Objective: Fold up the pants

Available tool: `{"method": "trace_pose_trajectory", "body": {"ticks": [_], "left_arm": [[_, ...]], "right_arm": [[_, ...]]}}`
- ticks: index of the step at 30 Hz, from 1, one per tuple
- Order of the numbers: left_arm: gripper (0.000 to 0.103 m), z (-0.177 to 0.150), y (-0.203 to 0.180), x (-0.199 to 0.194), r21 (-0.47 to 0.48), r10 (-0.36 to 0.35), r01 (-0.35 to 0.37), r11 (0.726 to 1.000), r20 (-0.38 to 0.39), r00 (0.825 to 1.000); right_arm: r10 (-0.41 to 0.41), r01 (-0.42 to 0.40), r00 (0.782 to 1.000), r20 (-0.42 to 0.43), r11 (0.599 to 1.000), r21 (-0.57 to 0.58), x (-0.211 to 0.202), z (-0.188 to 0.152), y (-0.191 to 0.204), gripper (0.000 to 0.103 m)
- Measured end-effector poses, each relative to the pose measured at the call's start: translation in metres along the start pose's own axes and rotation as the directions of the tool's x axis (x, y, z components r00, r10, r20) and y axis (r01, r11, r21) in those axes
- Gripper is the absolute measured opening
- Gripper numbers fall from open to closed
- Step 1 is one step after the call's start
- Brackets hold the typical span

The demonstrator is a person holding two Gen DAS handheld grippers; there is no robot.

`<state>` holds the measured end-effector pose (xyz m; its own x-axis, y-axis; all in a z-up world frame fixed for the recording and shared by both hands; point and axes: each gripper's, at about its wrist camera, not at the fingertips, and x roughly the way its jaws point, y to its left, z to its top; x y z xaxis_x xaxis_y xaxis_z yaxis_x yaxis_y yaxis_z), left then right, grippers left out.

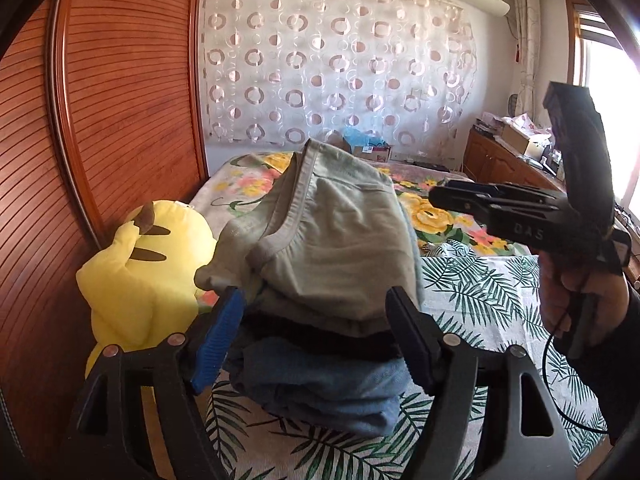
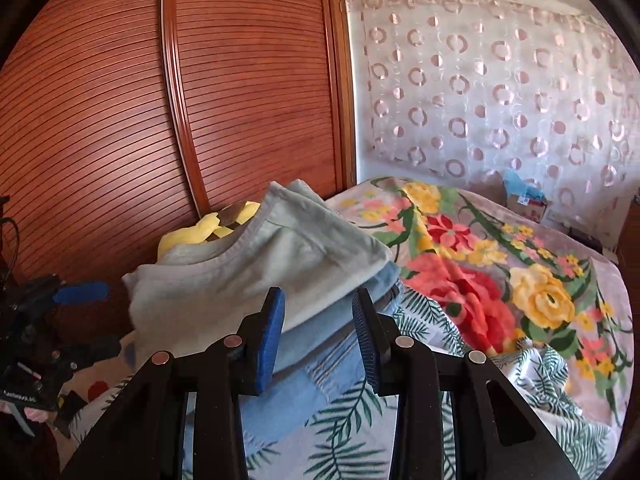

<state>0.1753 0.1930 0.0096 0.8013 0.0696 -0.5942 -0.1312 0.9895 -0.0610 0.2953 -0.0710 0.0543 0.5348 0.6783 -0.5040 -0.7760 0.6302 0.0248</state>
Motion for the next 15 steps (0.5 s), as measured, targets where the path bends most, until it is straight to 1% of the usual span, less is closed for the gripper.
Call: {"method": "trace_pose_trajectory", "body": {"ticks": [1,10,11,15], "left_arm": [[0.076,-0.001,-0.001,-0.003,0.006,-0.002,0.002,1.0,0.003,1.0],[0.077,-0.009,-0.016,-0.031,0.04,-0.02,0.019,0.999,0.028,0.999],[0.079,-0.011,-0.017,-0.034,0.044,-0.023,0.022,0.999,0.032,0.999],[0.081,-0.015,-0.024,-0.044,0.061,-0.039,0.037,0.997,0.037,0.999]], "right_arm": [[-0.008,0.008,1.0,0.0,1.0,0.003,-0.007,-0.004,0.003,0.037],[-0.052,0.051,0.999,0.017,0.998,0.037,-0.058,-0.033,0.017,0.037],[-0.057,0.056,0.998,0.02,0.998,0.039,-0.063,-0.035,0.019,0.037],[-0.07,0.069,0.997,0.028,0.996,0.053,-0.082,-0.045,0.025,0.037]]}}
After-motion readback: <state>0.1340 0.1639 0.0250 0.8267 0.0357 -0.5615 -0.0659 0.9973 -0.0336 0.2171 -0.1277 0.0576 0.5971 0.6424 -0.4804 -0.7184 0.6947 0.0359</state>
